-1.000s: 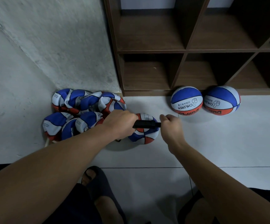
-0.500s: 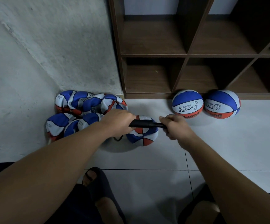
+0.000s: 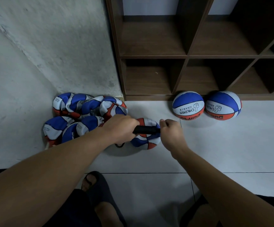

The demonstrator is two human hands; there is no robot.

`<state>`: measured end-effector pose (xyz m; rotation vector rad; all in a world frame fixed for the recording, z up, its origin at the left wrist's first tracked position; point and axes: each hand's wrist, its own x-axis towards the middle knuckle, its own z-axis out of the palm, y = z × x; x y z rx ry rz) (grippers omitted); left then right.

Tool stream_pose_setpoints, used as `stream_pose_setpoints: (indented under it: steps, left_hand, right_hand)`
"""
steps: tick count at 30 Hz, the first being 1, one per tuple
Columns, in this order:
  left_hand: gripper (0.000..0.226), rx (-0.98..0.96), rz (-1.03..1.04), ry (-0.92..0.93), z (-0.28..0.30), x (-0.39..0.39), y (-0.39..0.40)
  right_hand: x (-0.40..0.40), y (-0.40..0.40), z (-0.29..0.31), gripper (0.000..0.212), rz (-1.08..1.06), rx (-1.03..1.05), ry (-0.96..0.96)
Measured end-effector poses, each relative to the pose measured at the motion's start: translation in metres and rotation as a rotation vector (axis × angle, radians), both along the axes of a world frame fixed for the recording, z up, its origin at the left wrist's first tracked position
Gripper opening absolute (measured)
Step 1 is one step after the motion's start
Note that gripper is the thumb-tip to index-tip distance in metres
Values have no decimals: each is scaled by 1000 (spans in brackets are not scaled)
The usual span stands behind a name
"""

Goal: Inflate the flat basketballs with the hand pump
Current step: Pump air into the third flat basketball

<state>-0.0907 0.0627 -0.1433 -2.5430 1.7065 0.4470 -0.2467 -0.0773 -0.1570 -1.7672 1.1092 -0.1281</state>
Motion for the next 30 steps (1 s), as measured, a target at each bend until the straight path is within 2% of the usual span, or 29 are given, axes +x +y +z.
stream_pose_setpoints:
  steps: [9,12,15,19,23,27,30]
  left_hand:
    - [14,-2,-1,2,-4,2,-3]
    - [22,-34,7,12,-7,8,2]
    - [34,-33,107,57,-7,26,13]
    - [38,-44,136,67,-7,34,16]
    - [45,-48,113,43,-9,18,5]
    - [37,-39,69,-15,-9,8,-1]
    - [19,-9,63,-37,-3,2,-3]
  right_hand:
    - [3,3,3,41,1,67,-2]
    - [0,-5,5,39,24,76,29]
    - [-8,-37,8,31,-113,19,-14]
    - [-12,-62,8,16,-265,68,-50]
    - [-3,-34,12,26,-187,26,-52]
    - [4,-8,10,39,-71,10,-41]
    - [11,3,7,40,-39,21,-32]
